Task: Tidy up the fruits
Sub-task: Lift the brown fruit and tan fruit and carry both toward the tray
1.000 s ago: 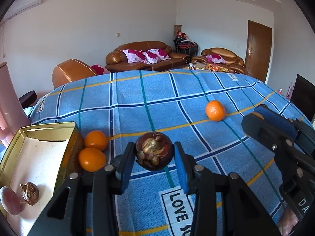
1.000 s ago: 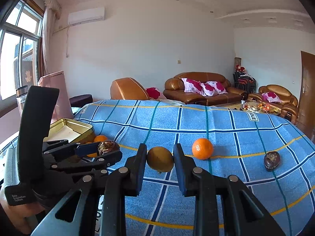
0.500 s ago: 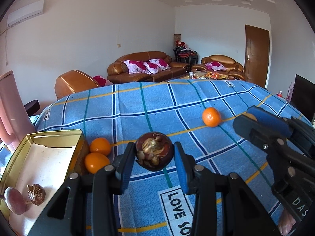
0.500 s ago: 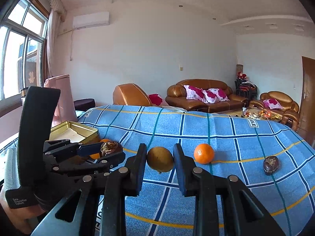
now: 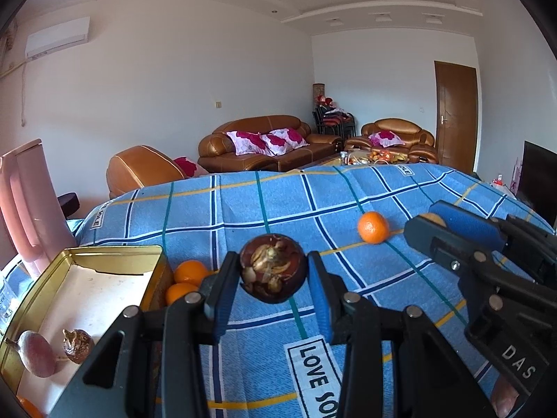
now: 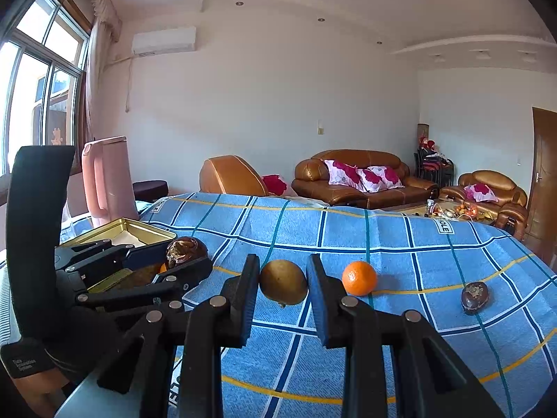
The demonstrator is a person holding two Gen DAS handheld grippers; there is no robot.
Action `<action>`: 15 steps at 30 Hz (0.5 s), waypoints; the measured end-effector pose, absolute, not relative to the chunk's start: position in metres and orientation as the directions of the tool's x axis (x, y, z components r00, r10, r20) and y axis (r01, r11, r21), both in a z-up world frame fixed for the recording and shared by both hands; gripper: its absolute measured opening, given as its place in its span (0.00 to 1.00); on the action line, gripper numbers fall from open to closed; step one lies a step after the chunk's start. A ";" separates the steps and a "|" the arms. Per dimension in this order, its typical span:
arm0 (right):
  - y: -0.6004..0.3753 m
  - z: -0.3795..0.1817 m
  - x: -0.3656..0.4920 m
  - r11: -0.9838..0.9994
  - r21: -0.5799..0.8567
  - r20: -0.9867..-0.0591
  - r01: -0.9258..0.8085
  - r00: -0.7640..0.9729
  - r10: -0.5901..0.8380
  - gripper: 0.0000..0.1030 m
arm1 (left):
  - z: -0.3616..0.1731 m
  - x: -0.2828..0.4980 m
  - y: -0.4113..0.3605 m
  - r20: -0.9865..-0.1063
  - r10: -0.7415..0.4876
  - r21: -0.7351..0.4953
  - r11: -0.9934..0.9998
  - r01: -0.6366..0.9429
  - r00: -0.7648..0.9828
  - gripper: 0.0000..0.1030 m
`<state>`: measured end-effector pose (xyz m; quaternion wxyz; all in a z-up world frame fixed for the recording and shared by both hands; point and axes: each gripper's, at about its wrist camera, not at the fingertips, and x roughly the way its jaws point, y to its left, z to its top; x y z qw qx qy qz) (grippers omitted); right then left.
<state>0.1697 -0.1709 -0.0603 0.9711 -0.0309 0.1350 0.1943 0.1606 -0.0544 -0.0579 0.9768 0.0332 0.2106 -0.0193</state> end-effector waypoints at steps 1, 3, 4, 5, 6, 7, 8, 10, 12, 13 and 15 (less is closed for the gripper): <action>-0.171 -0.060 0.169 0.923 -0.007 -0.273 -0.385 0.888 0.369 0.29 | -0.058 0.159 -0.054 -0.409 -0.024 0.056 0.997 0.052 0.912 0.40; -0.172 -0.060 0.169 0.923 -0.006 -0.271 -0.386 0.889 0.370 0.29 | -0.057 0.157 -0.054 -0.402 -0.024 0.055 0.997 0.050 0.915 0.40; -0.172 -0.060 0.169 0.922 -0.006 -0.269 -0.387 0.888 0.372 0.29 | -0.057 0.156 -0.053 -0.398 -0.026 0.054 0.997 0.051 0.917 0.40; -0.172 -0.060 0.169 0.921 -0.005 -0.268 -0.390 0.888 0.374 0.29 | -0.057 0.155 -0.053 -0.395 -0.026 0.053 0.997 0.051 0.918 0.40; -0.172 -0.060 0.168 0.920 -0.005 -0.267 -0.393 0.887 0.378 0.29 | -0.056 0.153 -0.053 -0.392 -0.025 0.052 0.997 0.049 0.920 0.40; -0.172 -0.060 0.167 0.918 -0.006 -0.265 -0.396 0.886 0.380 0.29 | -0.056 0.152 -0.052 -0.387 -0.025 0.050 0.998 0.048 0.922 0.40; -0.172 -0.060 0.166 0.917 -0.007 -0.263 -0.398 0.886 0.383 0.29 | -0.056 0.151 -0.052 -0.384 -0.025 0.047 0.998 0.047 0.923 0.40; -0.172 -0.059 0.164 0.916 -0.008 -0.261 -0.401 0.885 0.385 0.29 | -0.055 0.149 -0.051 -0.379 -0.027 0.041 0.998 0.046 0.925 0.40; -0.172 -0.059 0.162 0.916 -0.007 -0.259 -0.402 0.885 0.386 0.29 | -0.055 0.146 -0.050 -0.376 -0.028 0.036 0.998 0.045 0.926 0.40; -0.172 -0.059 0.162 0.915 -0.006 -0.258 -0.403 0.885 0.388 0.29 | -0.055 0.146 -0.050 -0.376 -0.029 0.034 0.998 0.045 0.926 0.40; -0.172 -0.059 0.162 0.914 -0.006 -0.258 -0.406 0.884 0.391 0.29 | -0.055 0.145 -0.050 -0.376 -0.032 0.033 0.998 0.048 0.926 0.40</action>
